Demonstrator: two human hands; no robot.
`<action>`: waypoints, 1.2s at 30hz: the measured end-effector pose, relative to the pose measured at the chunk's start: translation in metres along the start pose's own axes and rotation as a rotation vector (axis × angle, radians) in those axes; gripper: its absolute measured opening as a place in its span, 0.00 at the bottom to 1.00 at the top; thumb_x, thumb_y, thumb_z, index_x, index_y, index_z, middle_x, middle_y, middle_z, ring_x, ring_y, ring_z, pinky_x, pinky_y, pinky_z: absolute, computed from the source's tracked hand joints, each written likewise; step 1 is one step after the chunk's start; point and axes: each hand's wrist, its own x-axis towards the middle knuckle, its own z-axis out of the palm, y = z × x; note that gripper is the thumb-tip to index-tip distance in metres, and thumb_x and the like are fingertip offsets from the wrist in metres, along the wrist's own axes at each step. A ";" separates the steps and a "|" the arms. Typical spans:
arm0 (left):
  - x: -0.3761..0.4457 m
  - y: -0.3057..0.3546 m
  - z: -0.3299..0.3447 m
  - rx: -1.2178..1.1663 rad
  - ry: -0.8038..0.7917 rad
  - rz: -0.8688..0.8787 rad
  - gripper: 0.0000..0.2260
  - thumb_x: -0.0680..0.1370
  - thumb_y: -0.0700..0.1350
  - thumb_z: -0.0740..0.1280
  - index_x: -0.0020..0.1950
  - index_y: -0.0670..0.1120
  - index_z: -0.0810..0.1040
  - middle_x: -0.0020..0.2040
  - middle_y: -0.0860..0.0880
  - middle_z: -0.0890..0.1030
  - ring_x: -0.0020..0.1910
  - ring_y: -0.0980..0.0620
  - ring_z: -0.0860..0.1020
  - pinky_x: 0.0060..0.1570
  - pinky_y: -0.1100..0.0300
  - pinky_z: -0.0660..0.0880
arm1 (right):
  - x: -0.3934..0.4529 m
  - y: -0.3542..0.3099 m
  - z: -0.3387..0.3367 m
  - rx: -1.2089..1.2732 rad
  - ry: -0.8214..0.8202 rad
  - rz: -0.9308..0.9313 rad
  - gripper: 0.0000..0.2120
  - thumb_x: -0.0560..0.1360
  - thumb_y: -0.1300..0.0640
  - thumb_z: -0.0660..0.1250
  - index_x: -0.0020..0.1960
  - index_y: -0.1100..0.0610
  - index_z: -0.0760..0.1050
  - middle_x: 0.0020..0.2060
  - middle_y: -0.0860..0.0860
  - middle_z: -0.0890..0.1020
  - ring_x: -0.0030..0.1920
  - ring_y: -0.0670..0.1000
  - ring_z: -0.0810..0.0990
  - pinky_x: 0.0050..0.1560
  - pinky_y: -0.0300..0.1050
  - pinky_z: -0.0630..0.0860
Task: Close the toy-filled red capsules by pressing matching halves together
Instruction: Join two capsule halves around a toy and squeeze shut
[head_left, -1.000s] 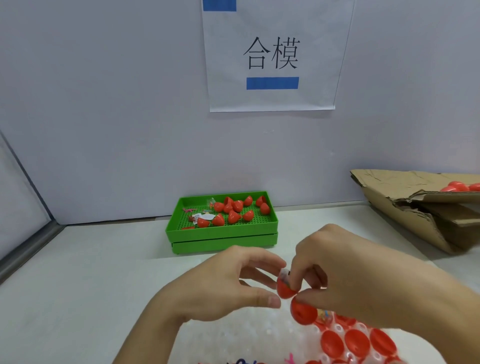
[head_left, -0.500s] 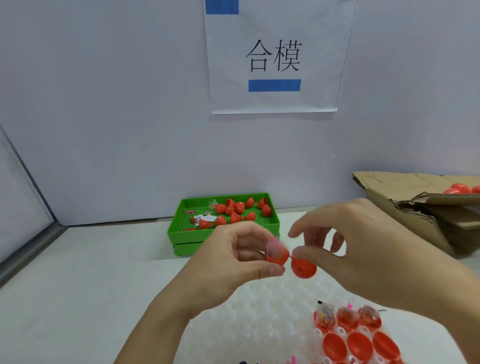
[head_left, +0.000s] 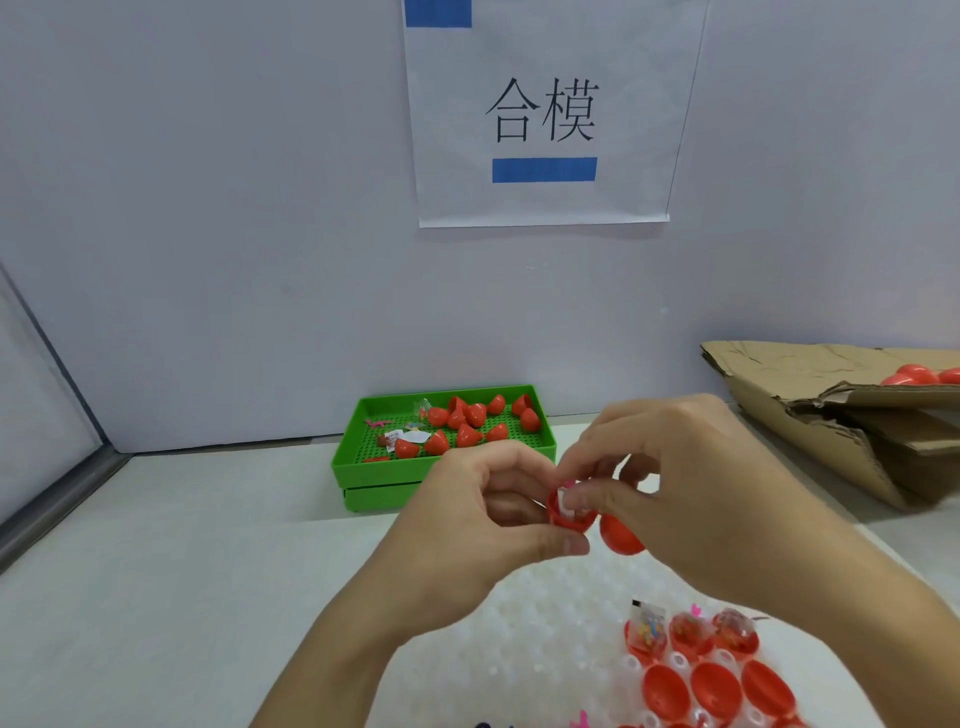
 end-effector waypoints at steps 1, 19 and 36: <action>0.000 0.000 0.000 -0.003 -0.001 0.001 0.14 0.67 0.35 0.80 0.48 0.46 0.82 0.45 0.46 0.86 0.45 0.45 0.85 0.50 0.57 0.82 | 0.000 0.001 0.001 0.024 0.003 -0.011 0.08 0.71 0.59 0.78 0.41 0.46 0.86 0.36 0.40 0.82 0.34 0.43 0.81 0.40 0.39 0.78; 0.000 0.005 -0.003 -0.066 0.085 0.058 0.14 0.67 0.34 0.78 0.48 0.43 0.80 0.44 0.47 0.87 0.45 0.48 0.86 0.47 0.58 0.82 | -0.002 0.006 -0.008 -0.030 0.004 -0.082 0.05 0.69 0.46 0.74 0.46 0.39 0.85 0.41 0.36 0.81 0.48 0.41 0.77 0.46 0.35 0.74; 0.000 0.005 -0.002 -0.062 0.066 0.069 0.13 0.67 0.33 0.78 0.46 0.47 0.82 0.43 0.46 0.87 0.46 0.48 0.86 0.47 0.59 0.82 | -0.002 0.004 -0.001 -0.020 0.046 -0.119 0.03 0.72 0.48 0.72 0.41 0.42 0.85 0.41 0.38 0.80 0.46 0.43 0.78 0.44 0.32 0.72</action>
